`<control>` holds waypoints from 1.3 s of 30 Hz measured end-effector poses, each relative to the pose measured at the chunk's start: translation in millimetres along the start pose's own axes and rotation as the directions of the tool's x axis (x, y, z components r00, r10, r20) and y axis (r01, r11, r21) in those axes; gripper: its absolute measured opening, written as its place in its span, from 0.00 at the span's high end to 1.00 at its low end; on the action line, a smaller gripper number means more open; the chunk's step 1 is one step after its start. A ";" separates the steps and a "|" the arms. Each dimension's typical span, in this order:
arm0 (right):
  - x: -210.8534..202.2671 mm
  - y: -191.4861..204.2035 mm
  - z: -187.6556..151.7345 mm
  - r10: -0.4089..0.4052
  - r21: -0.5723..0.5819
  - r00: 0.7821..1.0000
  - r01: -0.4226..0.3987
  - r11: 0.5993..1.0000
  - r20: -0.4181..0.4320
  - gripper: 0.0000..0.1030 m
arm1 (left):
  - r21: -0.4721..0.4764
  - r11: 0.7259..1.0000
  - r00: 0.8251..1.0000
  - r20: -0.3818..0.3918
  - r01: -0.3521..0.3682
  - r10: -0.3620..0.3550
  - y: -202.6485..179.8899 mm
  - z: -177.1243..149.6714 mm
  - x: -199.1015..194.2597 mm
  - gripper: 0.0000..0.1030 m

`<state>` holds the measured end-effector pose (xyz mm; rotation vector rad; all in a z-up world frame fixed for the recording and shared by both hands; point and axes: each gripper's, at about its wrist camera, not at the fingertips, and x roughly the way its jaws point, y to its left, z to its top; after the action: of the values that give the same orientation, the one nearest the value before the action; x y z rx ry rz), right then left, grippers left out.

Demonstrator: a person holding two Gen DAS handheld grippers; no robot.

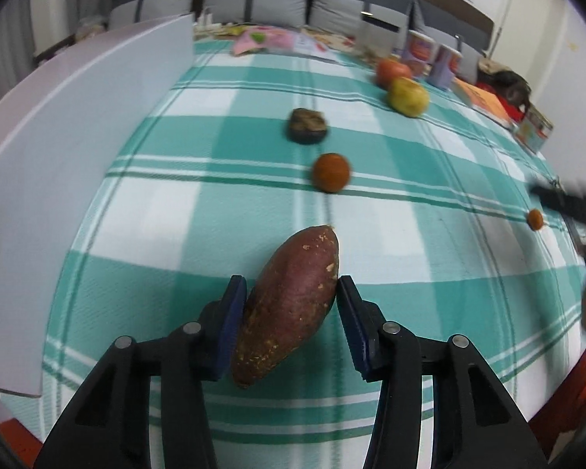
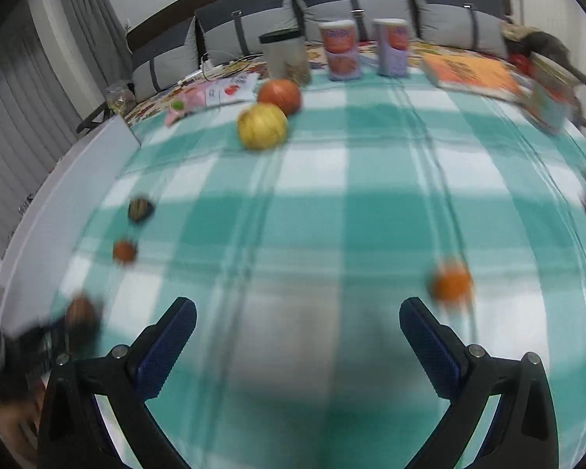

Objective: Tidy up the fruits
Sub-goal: 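Lower the left tool onto the remaining sweet potato and close on it, then grasp the red apple with the right tool while the left holds the sweet potato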

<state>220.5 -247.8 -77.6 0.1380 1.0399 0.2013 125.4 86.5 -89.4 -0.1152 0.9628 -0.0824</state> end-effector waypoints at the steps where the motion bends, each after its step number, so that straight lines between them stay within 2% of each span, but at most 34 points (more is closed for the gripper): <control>1: 11.5 6.9 21.8 -0.013 -0.030 1.000 0.013 0.999 -0.002 0.00 | -0.011 1.000 1.000 0.001 -0.001 0.001 6.3 -0.3 0.0 0.53; 3: 29.4 16.1 55.1 -0.048 -0.090 0.999 0.047 0.995 -0.010 0.01 | -0.025 1.000 1.000 0.008 0.001 -0.001 13.8 -1.0 -1.2 0.53; 5: 40.9 10.5 87.0 -0.087 -0.078 0.996 0.086 0.993 -0.006 0.01 | -0.035 0.999 1.000 0.015 0.011 -0.011 19.3 -2.0 -1.6 0.53; 8: 50.8 -6.8 131.6 -0.042 0.018 0.999 0.042 0.999 -0.009 0.01 | -0.019 1.000 0.999 0.032 0.006 -0.006 16.2 -2.7 -0.3 0.53; 11: 76.3 5.8 181.2 -0.013 -0.018 0.998 0.012 1.000 -0.056 0.01 | -0.020 1.000 1.000 0.024 0.003 -0.002 16.6 -3.0 3.4 0.52; 13: 95.6 21.7 204.9 -0.055 -0.066 0.997 0.051 0.996 -0.061 0.01 | -0.036 0.999 1.000 0.001 0.006 -0.006 20.9 -4.3 8.9 0.52; 15: 118.5 34.3 221.8 -0.084 -0.101 0.993 0.076 0.992 -0.080 0.01 | -0.044 0.999 1.000 0.010 0.012 -0.012 22.4 -6.1 8.5 0.53; 18: 157.0 47.1 237.8 -0.134 -0.126 0.984 0.118 0.985 -0.121 0.04 | -0.009 1.000 1.000 0.012 -0.005 0.006 18.0 -8.6 7.5 0.52; 20: 183.3 49.7 245.5 -0.156 -0.132 0.976 0.136 0.982 -0.153 0.08 | 0.000 1.000 1.000 0.014 -0.006 0.006 17.0 -10.6 6.3 0.52; 21: 193.6 49.7 247.2 -0.167 -0.135 0.971 0.145 0.980 -0.172 0.13 | -0.002 1.000 1.000 0.014 0.002 -0.002 17.7 -11.2 5.6 0.51; 23: 213.4 47.7 247.9 -0.180 -0.138 0.958 0.151 0.979 -0.224 0.33 | -0.007 1.000 1.000 0.016 0.017 -0.017 19.0 -11.6 5.0 0.48; 24: 220.7 45.5 247.8 -0.175 -0.134 0.953 0.145 0.980 -0.248 0.32 | -0.007 1.000 1.000 0.017 0.023 -0.022 18.9 -11.5 5.0 0.46; 28: 210.6 30.5 250.0 -0.102 -0.051 0.971 0.093 0.994 -0.218 0.33 | -0.001 0.999 0.999 0.014 0.047 -0.047 15.8 -10.3 6.7 0.35; 32: 168.0 8.4 247.6 -0.050 0.021 0.991 0.053 0.998 -0.126 0.34 | -0.020 0.997 0.997 0.002 0.077 -0.077 18.9 -9.2 4.9 0.34; 36: 113.4 -1.9 228.2 0.018 0.005 0.996 -0.018 1.000 -0.088 0.35 | -0.047 0.992 0.993 -0.010 0.121 -0.121 26.6 -13.5 -0.4 0.34; 38: 87.0 -1.5 206.7 0.049 -0.023 0.994 -0.052 0.998 -0.095 0.38 | -0.038 0.992 0.993 -0.010 0.117 -0.117 25.9 -15.6 -2.0 0.34; 39: 72.1 -1.8 188.8 0.072 -0.032 0.992 -0.076 0.997 -0.105 0.49 | -0.033 0.993 0.994 -0.009 0.111 -0.112 24.9 -15.7 -1.6 0.34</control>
<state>419.4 -236.3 -44.2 0.1344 1.1349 0.2971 112.1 110.4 -100.3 -0.1983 0.9683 -0.1708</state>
